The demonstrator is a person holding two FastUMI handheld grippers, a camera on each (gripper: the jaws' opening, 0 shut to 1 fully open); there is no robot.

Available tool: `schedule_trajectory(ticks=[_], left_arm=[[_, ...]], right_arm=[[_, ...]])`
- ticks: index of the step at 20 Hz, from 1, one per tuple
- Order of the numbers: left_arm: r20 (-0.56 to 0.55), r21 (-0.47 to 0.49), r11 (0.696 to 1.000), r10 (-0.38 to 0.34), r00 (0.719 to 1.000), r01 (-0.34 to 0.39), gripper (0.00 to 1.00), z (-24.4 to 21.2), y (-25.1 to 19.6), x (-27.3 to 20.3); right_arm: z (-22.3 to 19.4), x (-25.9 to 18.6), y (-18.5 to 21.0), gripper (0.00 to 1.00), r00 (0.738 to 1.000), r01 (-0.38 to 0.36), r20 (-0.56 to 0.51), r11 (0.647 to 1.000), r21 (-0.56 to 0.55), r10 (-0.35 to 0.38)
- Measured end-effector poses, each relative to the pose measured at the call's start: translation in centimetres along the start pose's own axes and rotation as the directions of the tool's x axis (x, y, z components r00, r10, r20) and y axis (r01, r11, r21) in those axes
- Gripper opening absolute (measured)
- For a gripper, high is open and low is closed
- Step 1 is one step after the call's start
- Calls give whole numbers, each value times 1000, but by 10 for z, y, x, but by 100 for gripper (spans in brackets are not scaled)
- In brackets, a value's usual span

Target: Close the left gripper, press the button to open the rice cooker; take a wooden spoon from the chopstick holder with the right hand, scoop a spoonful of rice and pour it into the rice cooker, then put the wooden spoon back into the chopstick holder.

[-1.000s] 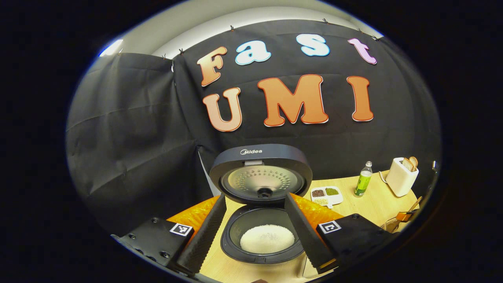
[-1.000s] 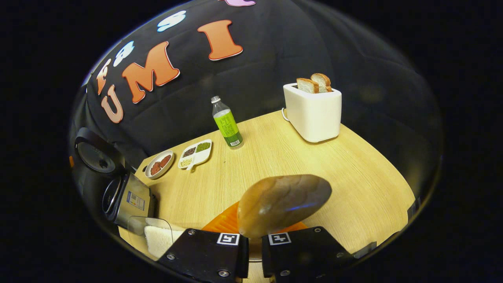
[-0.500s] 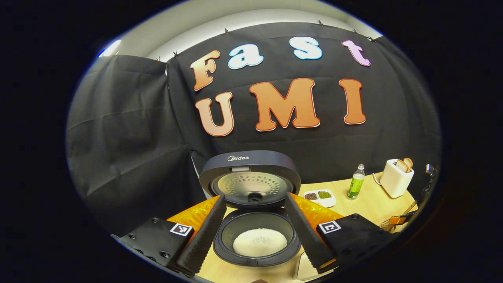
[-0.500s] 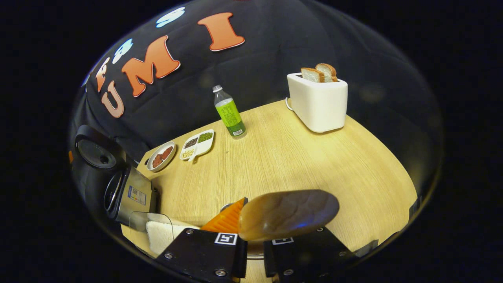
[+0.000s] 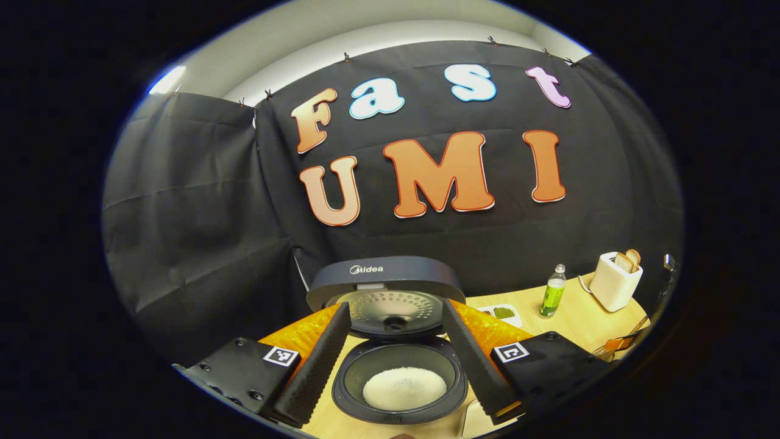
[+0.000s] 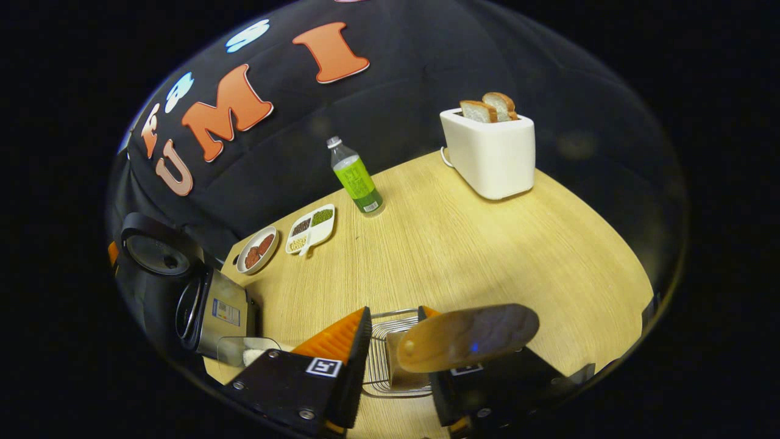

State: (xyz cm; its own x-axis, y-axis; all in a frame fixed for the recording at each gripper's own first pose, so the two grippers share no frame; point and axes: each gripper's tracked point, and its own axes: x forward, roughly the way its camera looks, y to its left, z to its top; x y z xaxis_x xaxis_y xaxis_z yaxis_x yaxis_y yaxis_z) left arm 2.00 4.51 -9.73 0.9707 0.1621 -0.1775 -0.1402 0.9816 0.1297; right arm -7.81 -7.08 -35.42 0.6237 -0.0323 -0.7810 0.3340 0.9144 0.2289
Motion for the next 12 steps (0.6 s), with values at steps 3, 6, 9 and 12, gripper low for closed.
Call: schedule_trajectory(ticks=[3, 6, 9, 12], left_arm=[[17, -6, 1000, 1, 1000, -1, 100, 6, 2, 5], [22, -21, 1000, -2, 1000, 2, 93, 12, 6, 13], [10, -44, 999, -26, 1000, 26, 95, 21, 10, 25], [1, -96, 994, -47, 999, 47, 100, 38, 16, 43]], right_arm=[[16, -10, -14, 74, 998, 43, 46, 999, -23, -42], [33, -19, -34, 84, 993, 86, 88, 996, -20, -84], [49, -29, -54, 88, 984, 125, 125, 992, 19, -127], [72, -45, -69, 91, 969, 165, 184, 986, 31, -168]])
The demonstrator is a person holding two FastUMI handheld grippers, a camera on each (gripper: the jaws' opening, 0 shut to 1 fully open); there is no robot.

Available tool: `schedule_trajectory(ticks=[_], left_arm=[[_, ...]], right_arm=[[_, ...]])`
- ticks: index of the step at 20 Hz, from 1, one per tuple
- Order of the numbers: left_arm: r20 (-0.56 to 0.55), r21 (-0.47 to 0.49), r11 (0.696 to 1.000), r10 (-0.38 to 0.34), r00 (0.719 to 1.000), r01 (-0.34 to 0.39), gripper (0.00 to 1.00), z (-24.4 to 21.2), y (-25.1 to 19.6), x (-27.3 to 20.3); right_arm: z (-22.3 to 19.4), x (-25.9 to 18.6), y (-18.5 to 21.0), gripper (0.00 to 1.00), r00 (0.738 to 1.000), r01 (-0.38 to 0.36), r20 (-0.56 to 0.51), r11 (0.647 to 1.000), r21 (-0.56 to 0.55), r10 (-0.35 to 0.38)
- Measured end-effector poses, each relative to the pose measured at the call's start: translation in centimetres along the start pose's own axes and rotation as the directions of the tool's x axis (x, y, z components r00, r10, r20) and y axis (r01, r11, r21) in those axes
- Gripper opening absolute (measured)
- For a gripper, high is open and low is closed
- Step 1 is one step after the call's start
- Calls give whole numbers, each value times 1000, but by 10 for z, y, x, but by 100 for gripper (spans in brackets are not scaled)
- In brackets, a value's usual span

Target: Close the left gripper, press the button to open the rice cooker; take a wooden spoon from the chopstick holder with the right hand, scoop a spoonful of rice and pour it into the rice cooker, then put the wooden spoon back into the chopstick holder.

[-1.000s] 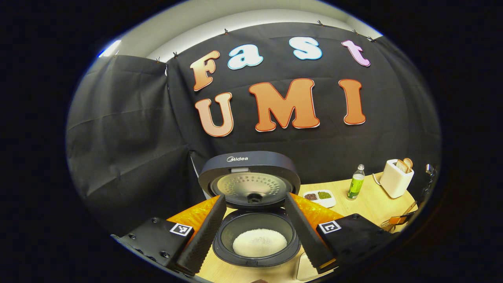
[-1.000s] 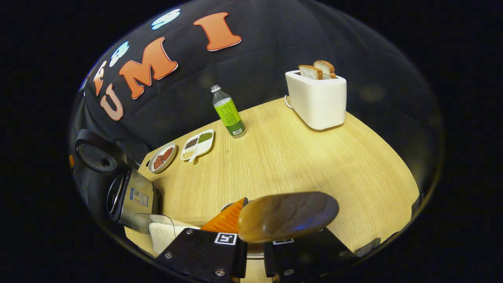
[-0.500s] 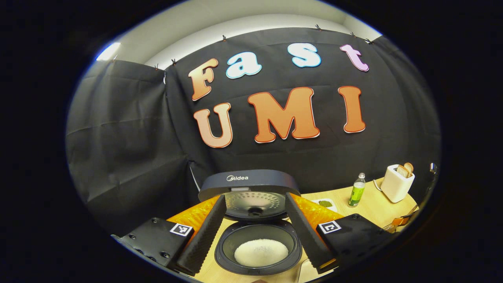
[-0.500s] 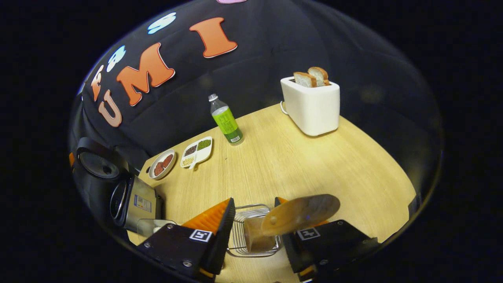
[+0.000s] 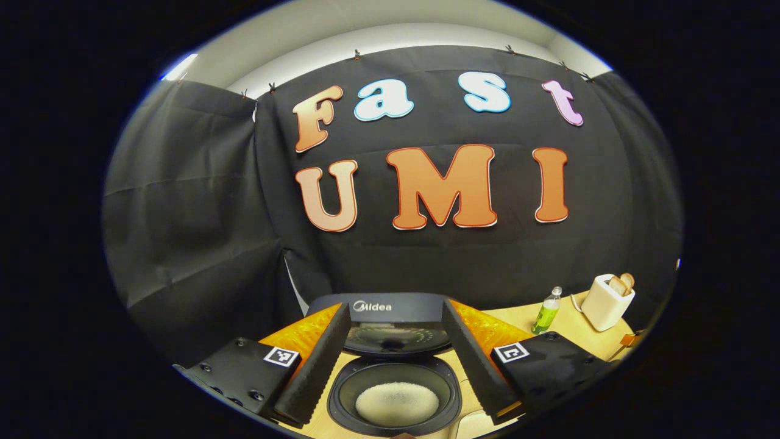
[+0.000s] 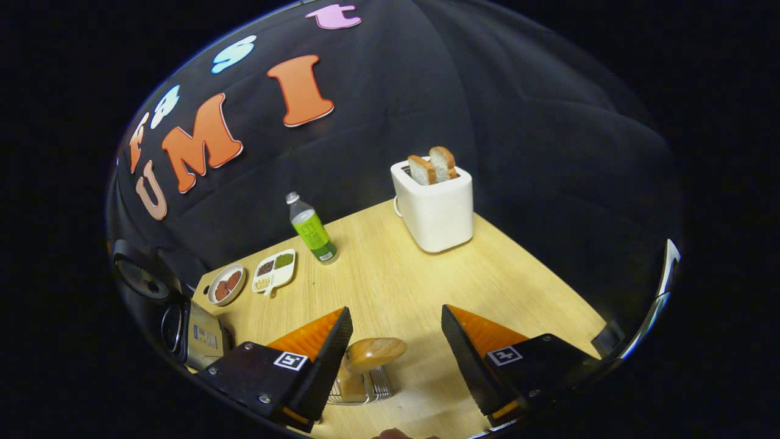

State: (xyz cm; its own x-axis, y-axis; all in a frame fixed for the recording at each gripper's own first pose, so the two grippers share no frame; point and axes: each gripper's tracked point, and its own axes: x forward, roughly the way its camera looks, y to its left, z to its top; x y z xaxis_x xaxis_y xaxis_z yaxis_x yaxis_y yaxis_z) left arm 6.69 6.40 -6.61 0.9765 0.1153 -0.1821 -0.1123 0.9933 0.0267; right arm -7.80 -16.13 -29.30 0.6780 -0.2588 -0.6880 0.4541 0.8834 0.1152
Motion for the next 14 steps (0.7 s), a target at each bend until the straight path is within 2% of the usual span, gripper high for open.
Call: schedule_trajectory(ticks=[1, 2, 3, 4, 5, 7, 9, 11, 12, 14], left_arm=[[-3, -12, 1000, -7, 1000, 7, 100, 7, 2, 8], [-19, -19, 1000, -8, 1000, 8, 93, 11, 6, 17], [-26, -27, 1000, -4, 1000, 3, 100, 16, 11, 25], [-45, -27, 1000, -9, 999, 8, 100, 18, 13, 34], [-63, -19, 1000, -5, 998, 4, 93, 17, 15, 42], [-118, -6, 1000, -17, 993, 16, 93, 9, 13, 60], [-187, -15, 1000, -28, 982, 25, 93, -4, 11, 75], [-238, -23, 999, -27, 971, 22, 100, -12, 13, 87], [-263, -18, 999, -33, 964, 29, 100, -17, 12, 93], [-335, -1, 998, -61, 940, 64, 100, -30, 7, 90]], right_arm=[[12, -7, -4, 92, 1000, 9, 26, 1000, -6, -9], [25, -13, -5, 92, 998, 14, 57, 1000, -16, -13], [40, -20, -5, 92, 996, 20, 91, 999, -29, -17], [51, -25, -2, 92, 992, 17, 123, 999, -46, -11], [63, -32, 1, 92, 988, 16, 152, 998, -63, -6], [82, -46, 11, 92, 981, 1, 195, 996, -84, 15], [95, -56, 19, 92, 974, -14, 226, 996, -93, 34], [105, -65, 26, 92, 967, -24, 251, 994, -105, 49], [109, -68, 27, 92, 964, -22, 261, 993, -115, 52], [113, -72, 30, 92, 960, -19, 275, 990, -137, 56]])
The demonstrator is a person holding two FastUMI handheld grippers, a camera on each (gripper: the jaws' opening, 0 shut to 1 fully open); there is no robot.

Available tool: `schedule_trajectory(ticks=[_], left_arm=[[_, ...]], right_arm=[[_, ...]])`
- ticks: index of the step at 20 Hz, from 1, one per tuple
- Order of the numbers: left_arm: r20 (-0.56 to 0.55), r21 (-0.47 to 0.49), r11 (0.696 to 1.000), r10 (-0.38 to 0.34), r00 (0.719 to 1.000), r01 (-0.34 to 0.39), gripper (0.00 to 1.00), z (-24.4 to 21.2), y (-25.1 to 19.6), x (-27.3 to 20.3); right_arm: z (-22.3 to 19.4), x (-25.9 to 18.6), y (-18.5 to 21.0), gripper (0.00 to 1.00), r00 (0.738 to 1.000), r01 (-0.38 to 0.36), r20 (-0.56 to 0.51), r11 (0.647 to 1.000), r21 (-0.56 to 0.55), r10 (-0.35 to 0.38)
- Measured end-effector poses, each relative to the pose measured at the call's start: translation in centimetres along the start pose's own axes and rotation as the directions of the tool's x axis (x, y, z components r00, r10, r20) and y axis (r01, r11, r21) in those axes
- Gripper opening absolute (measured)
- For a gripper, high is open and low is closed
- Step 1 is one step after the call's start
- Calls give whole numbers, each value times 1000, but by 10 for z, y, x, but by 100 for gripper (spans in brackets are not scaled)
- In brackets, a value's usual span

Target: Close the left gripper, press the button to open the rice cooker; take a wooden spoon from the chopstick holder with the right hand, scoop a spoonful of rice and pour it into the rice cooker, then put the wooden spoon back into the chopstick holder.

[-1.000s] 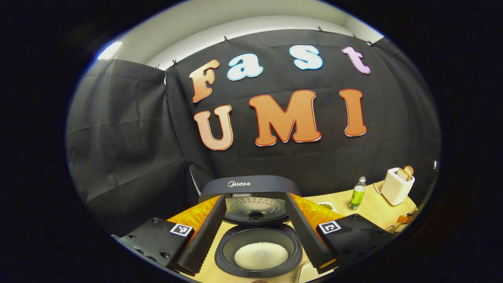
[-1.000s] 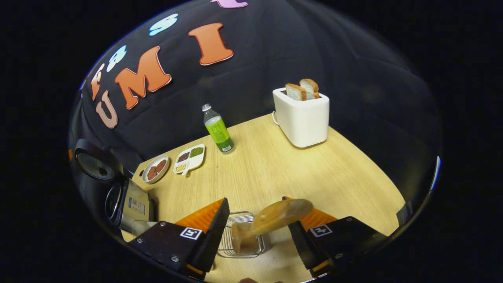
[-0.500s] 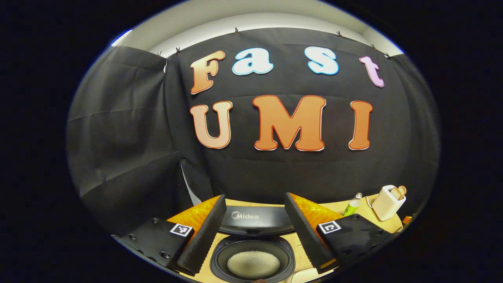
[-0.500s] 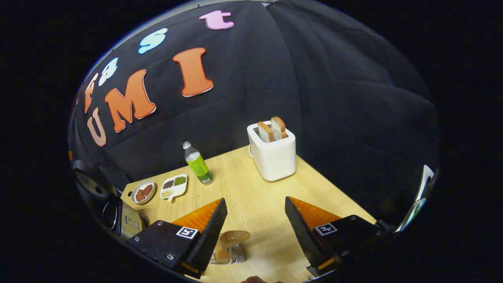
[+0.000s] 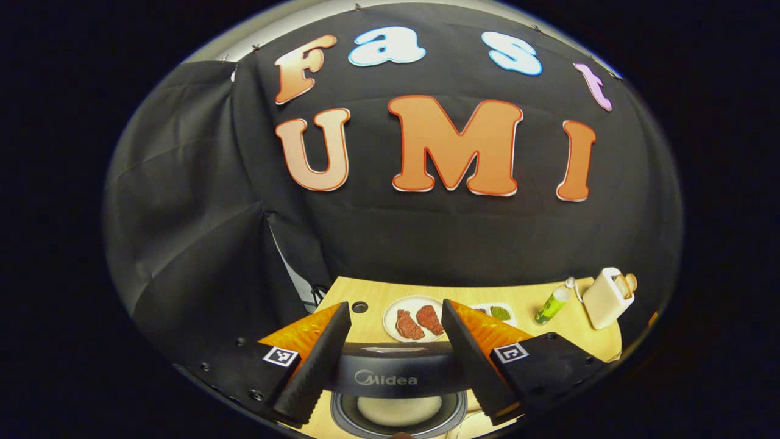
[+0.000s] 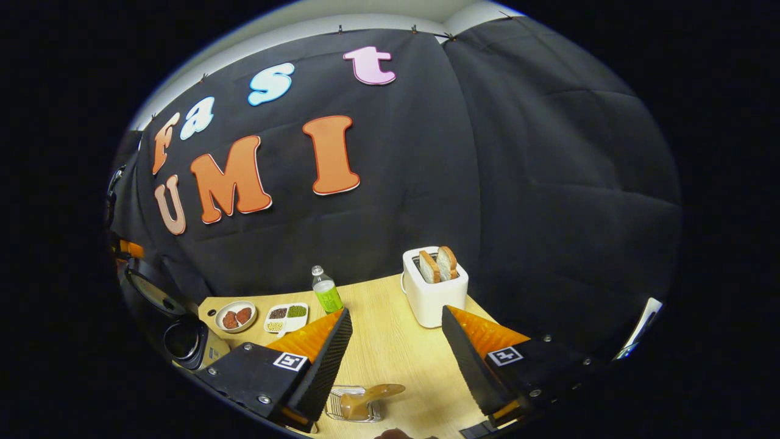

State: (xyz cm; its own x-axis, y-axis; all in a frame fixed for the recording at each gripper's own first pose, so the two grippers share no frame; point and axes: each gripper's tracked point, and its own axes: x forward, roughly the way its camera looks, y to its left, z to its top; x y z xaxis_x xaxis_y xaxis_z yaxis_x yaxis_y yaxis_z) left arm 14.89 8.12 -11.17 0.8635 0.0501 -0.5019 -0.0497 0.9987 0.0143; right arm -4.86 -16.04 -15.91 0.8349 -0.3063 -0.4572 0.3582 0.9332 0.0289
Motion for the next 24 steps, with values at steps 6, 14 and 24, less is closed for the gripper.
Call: schedule_trajectory(ticks=[6, 14, 24], left_arm=[[-270, -35, 998, -58, 961, 51, 98, -65, -16, -14], [-514, -39, 998, -54, 856, 40, 99, -156, -17, -30], [-672, -50, 998, -54, 739, 27, 95, -218, -29, -19]], right_arm=[[4, -1, 14, 92, 1000, -22, 7, 999, -39, 22], [7, 4, 48, 92, 995, -90, 23, 993, -74, 92], [-5, -4, 85, 92, 985, -172, 4, 978, -117, 173]])
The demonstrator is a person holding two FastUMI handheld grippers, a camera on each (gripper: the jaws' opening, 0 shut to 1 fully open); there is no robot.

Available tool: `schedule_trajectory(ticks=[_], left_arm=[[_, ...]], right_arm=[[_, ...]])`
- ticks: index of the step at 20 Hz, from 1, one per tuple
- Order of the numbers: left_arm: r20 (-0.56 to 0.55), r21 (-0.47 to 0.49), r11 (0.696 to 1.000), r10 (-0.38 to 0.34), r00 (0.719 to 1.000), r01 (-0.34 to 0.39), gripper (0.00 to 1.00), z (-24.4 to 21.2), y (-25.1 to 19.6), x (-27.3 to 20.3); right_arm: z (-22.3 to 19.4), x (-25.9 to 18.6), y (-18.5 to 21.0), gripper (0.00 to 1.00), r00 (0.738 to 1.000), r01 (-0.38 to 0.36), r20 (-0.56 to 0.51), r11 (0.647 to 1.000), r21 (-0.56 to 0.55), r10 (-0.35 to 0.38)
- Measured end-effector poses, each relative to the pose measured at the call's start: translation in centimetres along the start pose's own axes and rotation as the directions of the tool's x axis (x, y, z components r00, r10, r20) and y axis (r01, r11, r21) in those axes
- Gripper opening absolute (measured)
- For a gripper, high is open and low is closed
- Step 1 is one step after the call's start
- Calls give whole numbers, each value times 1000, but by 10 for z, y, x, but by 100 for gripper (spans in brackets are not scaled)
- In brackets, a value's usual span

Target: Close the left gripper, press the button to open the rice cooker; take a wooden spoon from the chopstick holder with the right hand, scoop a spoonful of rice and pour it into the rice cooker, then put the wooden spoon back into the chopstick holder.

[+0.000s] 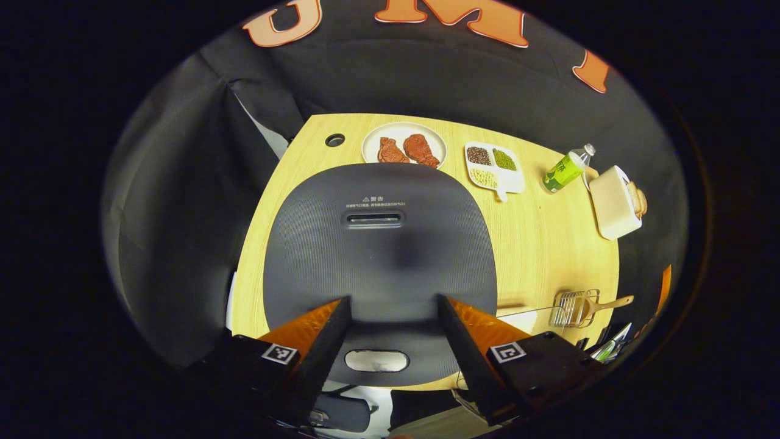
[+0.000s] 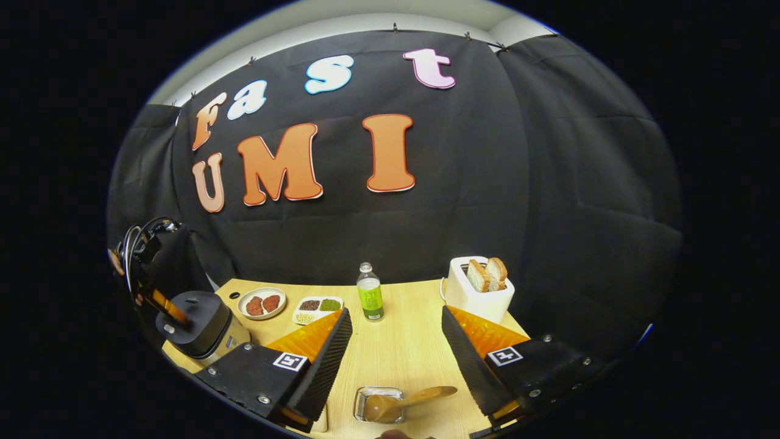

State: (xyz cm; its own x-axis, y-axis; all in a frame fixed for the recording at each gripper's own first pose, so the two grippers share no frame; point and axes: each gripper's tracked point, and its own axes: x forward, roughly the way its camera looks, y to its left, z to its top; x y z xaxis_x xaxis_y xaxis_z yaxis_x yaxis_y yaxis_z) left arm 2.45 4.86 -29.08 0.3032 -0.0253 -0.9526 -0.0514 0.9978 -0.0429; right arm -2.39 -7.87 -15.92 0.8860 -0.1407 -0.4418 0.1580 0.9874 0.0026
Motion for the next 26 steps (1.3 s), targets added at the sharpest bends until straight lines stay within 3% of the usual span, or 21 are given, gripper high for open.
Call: schedule_trajectory(ticks=[2, 8, 13, 14, 16, 18, 21, 25, 26], left_arm=[[1, 6, 1000, 0, 1000, 0, 100, -2, -1, 2], [13, -1, 1000, 3, 1000, -3, 99, -5, -2, 5], [130, -47, 999, 13, 991, -7, 99, -5, 3, -2], [150, -59, 998, 10, 989, -1, 94, -4, 3, -5], [230, -69, 998, 7, 973, 9, 93, 7, 3, -13], [343, -48, 999, 26, 939, -10, 94, 25, 5, -34], [508, -27, 1000, 19, 861, -7, 93, 53, -2, -75], [706, -18, 999, 48, 707, -50, 93, 82, 0, -135], [745, -19, 998, 48, 666, -52, 100, 84, -1, -147]], right_arm=[[0, -1, 4, 92, 1000, -8, 5, 1000, -12, 8], [8, 1, 23, 92, 999, -46, 17, 999, -5, 46], [30, -2, 31, 92, 996, -65, 62, 998, -15, 65], [36, -4, 32, 92, 995, -66, 73, 998, -18, 67], [47, -4, 35, 92, 993, -68, 97, 997, -28, 71], [61, -7, 38, 92, 989, -71, 129, 997, -36, 75], [82, -12, 45, 92, 979, -82, 184, 995, -53, 90], [96, -15, 60, 93, 966, -103, 229, 991, -84, 120], [96, -15, 63, 93, 964, -107, 235, 990, -93, 127]])
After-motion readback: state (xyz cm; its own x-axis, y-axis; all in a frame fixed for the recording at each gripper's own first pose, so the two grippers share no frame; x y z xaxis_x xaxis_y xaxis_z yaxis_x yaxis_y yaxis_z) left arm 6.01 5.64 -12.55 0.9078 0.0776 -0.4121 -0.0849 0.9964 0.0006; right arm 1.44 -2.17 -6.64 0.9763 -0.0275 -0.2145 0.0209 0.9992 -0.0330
